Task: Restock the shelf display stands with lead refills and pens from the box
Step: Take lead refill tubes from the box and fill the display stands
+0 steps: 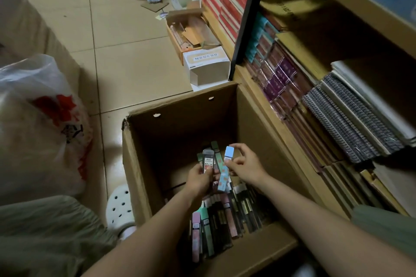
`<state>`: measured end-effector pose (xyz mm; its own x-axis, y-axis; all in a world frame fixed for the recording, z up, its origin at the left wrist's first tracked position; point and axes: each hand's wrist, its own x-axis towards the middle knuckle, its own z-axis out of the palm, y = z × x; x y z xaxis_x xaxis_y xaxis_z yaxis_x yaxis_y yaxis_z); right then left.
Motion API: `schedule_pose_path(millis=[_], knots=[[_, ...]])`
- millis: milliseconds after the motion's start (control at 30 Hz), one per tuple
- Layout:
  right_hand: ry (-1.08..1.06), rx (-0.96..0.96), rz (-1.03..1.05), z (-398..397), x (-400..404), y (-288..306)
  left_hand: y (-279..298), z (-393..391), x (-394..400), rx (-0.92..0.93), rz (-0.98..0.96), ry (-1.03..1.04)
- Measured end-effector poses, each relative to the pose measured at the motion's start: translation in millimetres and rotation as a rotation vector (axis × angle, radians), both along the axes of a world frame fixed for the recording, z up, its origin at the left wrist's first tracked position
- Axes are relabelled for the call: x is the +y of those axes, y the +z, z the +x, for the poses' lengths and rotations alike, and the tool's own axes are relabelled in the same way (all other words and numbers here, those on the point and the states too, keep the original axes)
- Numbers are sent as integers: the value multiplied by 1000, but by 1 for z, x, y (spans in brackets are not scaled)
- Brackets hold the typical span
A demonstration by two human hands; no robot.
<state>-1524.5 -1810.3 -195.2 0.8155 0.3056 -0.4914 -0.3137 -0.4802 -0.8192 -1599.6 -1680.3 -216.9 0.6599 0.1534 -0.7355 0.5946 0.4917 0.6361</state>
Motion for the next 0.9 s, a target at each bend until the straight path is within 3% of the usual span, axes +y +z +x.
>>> schedule_pose_path(millis=[167, 267, 433, 533, 900], knots=[[30, -12, -1, 2, 14, -5, -1, -6, 2, -36, -60, 42], [5, 55, -17, 11, 23, -18, -9, -1, -3, 28, 47, 142], [77, -103, -439, 32, 22, -44, -23, 8, -8, 160, 65, 354], [89, -155, -478, 38, 34, -55, -32, 12, -8, 198, 93, 407], [102, -182, -588, 27, 48, -77, -40, 18, -15, 196, 157, 387]])
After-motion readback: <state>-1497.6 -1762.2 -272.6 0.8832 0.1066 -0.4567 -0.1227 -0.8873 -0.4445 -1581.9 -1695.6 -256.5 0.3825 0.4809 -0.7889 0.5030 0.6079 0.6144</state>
